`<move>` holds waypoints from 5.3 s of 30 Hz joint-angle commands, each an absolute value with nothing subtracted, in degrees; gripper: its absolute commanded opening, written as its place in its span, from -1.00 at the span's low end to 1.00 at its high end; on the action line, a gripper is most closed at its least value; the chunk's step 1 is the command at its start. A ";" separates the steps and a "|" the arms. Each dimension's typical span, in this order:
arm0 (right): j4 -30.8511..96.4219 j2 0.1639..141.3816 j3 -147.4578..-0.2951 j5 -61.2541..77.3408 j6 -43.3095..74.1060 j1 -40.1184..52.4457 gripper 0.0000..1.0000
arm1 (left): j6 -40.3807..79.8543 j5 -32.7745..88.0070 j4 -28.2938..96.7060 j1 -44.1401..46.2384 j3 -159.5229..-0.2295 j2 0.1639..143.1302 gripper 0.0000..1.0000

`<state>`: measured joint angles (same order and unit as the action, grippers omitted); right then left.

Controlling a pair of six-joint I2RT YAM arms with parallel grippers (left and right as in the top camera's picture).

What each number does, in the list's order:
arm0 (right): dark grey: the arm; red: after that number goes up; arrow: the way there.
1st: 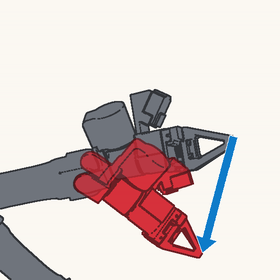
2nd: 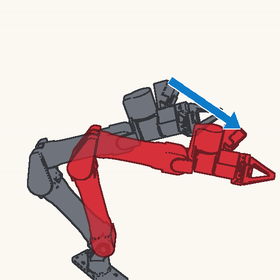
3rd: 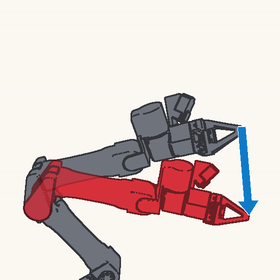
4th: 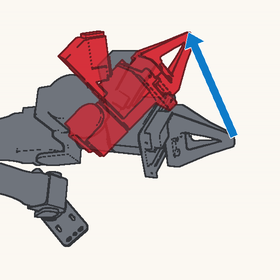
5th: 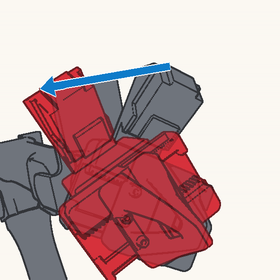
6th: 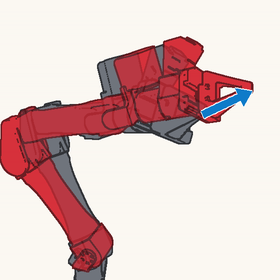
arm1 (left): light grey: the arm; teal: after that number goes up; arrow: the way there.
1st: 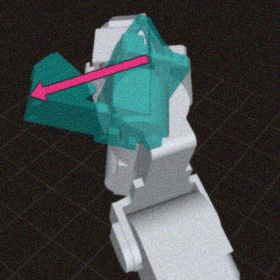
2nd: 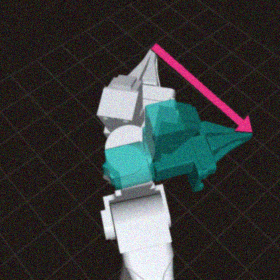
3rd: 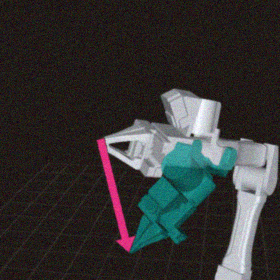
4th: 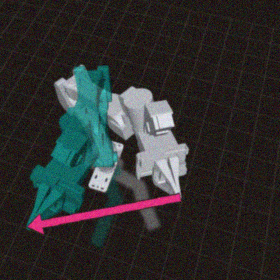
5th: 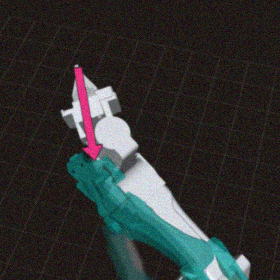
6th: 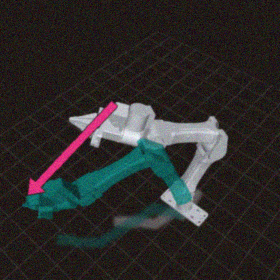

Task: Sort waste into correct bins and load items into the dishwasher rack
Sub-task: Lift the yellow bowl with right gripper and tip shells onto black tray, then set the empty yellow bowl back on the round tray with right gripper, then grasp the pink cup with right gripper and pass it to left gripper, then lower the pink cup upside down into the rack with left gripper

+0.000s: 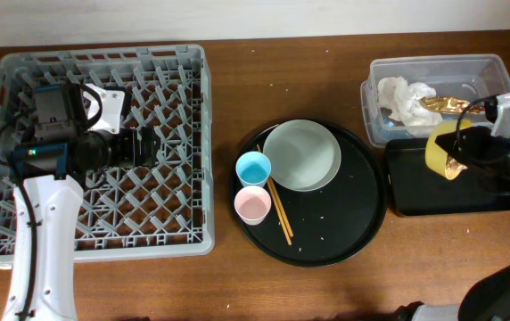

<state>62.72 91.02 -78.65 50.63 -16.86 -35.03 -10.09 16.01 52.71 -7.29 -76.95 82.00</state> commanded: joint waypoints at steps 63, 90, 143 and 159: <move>61.30 98.85 -72.23 11.18 16.58 22.00 -0.12 | -10.83 16.08 52.62 -7.29 -77.73 82.06 0.99; 56.03 82.43 -87.88 38.22 14.63 12.08 -0.92 | -10.85 44.51 50.35 -7.29 -77.73 82.06 0.99; 30.20 92.38 -87.66 60.77 13.87 12.78 0.50 | 6.24 89.14 18.87 -3.49 -77.73 83.24 0.33; 56.42 92.38 -87.66 32.23 5.89 6.35 0.97 | 8.34 32.95 27.86 -2.52 -81.73 83.33 0.11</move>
<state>56.38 92.53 -87.53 33.91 6.66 6.04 15.09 47.68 20.49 -3.53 -78.41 83.26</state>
